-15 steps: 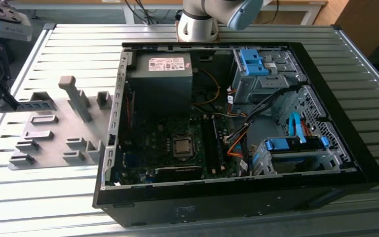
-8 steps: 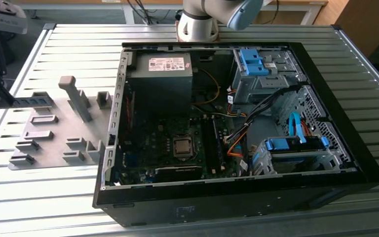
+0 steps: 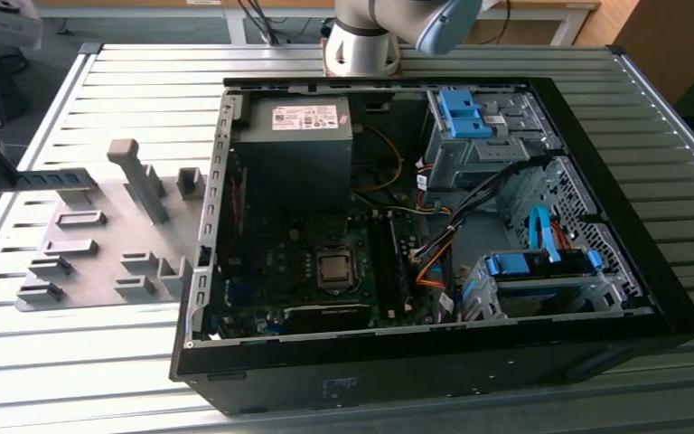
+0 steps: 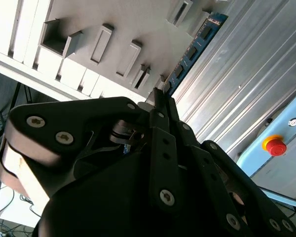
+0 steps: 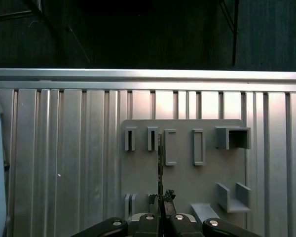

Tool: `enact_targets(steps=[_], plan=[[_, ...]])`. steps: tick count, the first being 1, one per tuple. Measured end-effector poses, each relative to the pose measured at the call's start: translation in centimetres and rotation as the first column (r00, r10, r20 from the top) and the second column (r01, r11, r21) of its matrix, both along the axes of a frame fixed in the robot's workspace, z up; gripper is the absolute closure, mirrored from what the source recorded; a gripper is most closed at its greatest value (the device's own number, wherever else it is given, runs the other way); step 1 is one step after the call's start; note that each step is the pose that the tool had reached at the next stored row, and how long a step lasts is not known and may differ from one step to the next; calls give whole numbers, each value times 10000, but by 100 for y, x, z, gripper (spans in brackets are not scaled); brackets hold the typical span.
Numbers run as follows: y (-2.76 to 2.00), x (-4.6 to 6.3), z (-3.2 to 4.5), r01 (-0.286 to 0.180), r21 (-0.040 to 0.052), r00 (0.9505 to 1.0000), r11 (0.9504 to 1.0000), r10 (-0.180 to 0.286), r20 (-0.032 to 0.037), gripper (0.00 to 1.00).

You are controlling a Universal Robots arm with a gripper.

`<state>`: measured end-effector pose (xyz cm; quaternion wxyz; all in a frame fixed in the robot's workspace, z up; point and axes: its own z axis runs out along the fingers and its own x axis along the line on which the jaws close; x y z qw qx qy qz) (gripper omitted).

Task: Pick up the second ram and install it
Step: 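Pick up the second ram and move it above second insertion slot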

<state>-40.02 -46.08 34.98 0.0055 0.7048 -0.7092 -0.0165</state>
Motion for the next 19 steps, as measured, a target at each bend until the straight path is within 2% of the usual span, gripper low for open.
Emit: enact_targets(steps=[19], plan=[[0, 0, 249, 0, 1, 10000, 10000, 0, 1, 86]])
